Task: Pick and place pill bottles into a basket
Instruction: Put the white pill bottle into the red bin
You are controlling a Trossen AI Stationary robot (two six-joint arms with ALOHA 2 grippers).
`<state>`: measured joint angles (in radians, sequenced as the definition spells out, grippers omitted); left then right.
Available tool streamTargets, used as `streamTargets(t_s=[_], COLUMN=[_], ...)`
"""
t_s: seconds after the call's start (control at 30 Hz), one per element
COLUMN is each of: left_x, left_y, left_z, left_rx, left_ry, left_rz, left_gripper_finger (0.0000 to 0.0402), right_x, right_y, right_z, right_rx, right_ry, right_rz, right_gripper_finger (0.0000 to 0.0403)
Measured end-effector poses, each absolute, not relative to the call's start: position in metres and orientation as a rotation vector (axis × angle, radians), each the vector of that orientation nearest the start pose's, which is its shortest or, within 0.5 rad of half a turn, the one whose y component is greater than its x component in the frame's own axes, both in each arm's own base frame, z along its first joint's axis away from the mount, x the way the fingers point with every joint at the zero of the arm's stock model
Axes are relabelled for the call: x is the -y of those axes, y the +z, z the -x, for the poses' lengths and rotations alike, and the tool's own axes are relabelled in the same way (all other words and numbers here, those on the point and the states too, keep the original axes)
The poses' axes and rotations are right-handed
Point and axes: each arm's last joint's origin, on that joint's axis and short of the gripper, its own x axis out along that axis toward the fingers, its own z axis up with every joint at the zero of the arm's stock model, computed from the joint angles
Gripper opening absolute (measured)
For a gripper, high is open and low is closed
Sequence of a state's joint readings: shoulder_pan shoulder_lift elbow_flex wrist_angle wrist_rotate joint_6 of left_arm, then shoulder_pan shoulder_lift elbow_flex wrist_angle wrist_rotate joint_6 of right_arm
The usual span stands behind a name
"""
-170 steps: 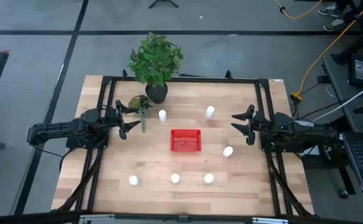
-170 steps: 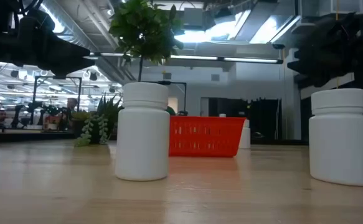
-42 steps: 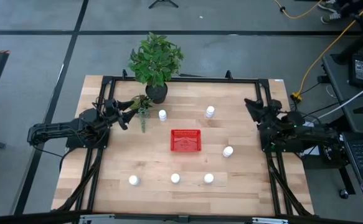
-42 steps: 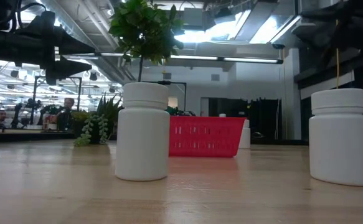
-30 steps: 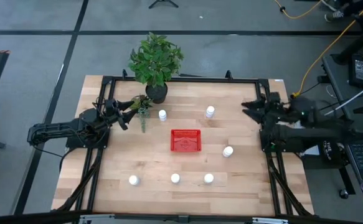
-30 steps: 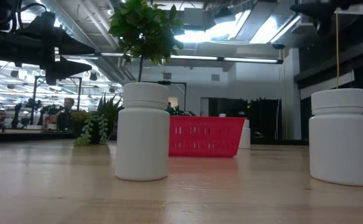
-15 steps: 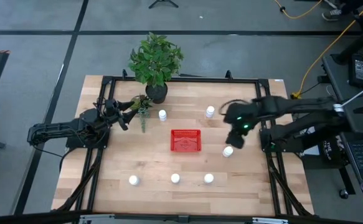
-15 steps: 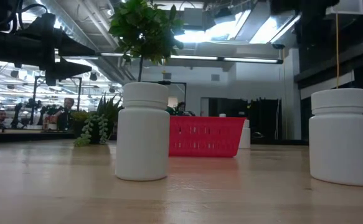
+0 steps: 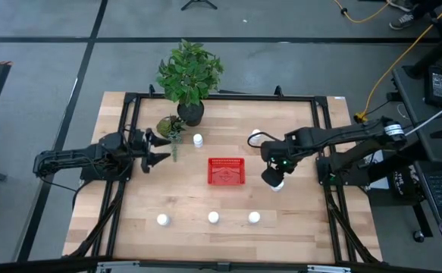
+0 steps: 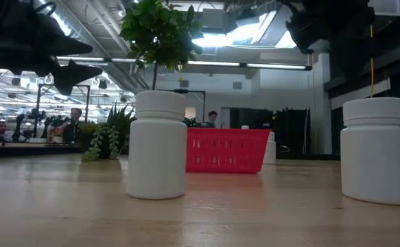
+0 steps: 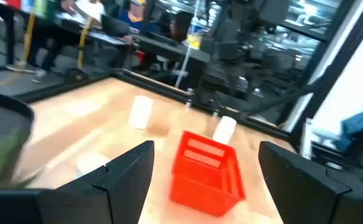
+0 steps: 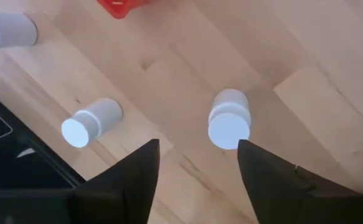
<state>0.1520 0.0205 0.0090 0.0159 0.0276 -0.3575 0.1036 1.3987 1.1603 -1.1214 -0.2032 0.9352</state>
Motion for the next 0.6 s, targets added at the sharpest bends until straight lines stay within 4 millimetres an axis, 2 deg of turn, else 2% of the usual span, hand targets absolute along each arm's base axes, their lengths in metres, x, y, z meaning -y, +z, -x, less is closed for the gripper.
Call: streamTargets(t_s=[0.1,0.33,0.6], left_x=[-0.014,-0.014,-0.014], left_y=[0.167,0.167,0.166], left_z=[-0.097,-0.097,-0.097], left_rx=[0.027,0.028,0.028], left_ry=[0.117,0.117,0.132], left_rz=[0.372,0.381,0.38], left_gripper_finger=[0.0281,0.0281,0.0281], right_x=[-0.031,-0.032,-0.032], right_y=[0.265,0.24,0.236], right_z=[-0.242,-0.232,-0.238], right_rx=[-1.404,-1.478,-1.43], right_ry=[-0.427,-0.515,-0.573], right_rz=[-0.85,-0.872,-0.897], right_gripper_finger=[0.0255,0.0332,0.0348])
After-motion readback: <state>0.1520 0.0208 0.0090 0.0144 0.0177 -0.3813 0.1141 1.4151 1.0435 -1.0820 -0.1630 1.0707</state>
